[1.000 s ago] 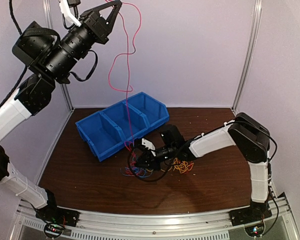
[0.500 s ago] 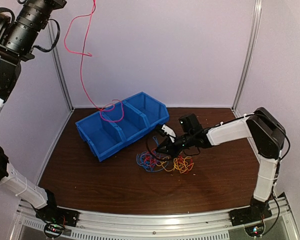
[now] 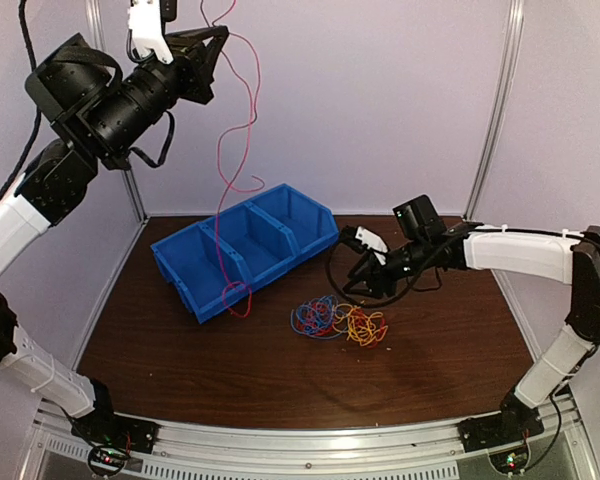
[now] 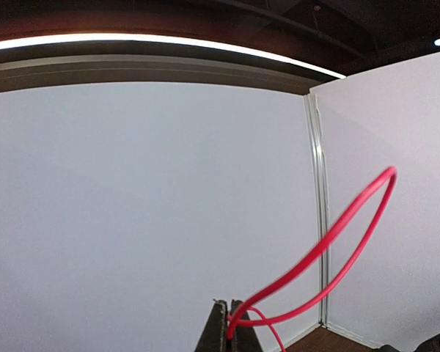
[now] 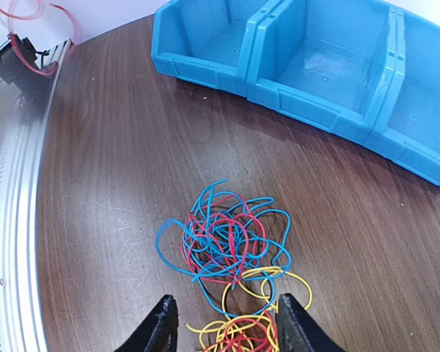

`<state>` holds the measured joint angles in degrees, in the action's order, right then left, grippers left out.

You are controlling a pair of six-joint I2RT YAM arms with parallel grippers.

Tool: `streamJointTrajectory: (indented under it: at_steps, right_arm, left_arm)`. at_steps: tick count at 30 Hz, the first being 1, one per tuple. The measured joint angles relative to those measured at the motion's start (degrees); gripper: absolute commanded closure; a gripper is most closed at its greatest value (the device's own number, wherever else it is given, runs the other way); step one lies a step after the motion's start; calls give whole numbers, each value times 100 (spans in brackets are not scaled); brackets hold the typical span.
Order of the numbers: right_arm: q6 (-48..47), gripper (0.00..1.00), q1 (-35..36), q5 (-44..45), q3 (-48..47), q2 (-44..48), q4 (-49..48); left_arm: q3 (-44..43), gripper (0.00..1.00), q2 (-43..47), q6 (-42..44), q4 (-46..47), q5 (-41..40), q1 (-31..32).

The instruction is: Untangle the cables

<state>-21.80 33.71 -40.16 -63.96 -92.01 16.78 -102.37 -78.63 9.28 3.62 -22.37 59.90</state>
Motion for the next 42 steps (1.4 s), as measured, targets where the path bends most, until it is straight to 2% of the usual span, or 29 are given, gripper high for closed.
streamJointTrajectory:
  at_steps: [4,7,13,20,29,36,42]
  right_arm:
    - [-271,43,-188,-35,0,509,514]
    - [-382,43,-343,-48,63,988,638]
    - [-192,41,-1095,-140,1058,2118,-2]
    - [-179,41,-1276,-15,1519,2144,-256]
    - [-197,40,-1285,-15,1528,2116,-466]
    - [-225,40,-1285,-2,1554,2109,-485]
    - [-247,40,-1285,15,1558,2002,-492]
  left_arm:
    - [48,100,-35,-127,-363,-232,-160]
    - [48,100,-55,-365,-728,-238,-551]
    - [-44,100,-256,-833,-1488,-68,-1556]
    - [-238,100,-636,-1145,-2243,188,-2570]
    - [7,100,-673,-1460,-2490,632,-3613]
    - [195,100,-669,-1545,-2470,719,-4000]
    - [822,100,-682,-1690,-2404,999,-4019]
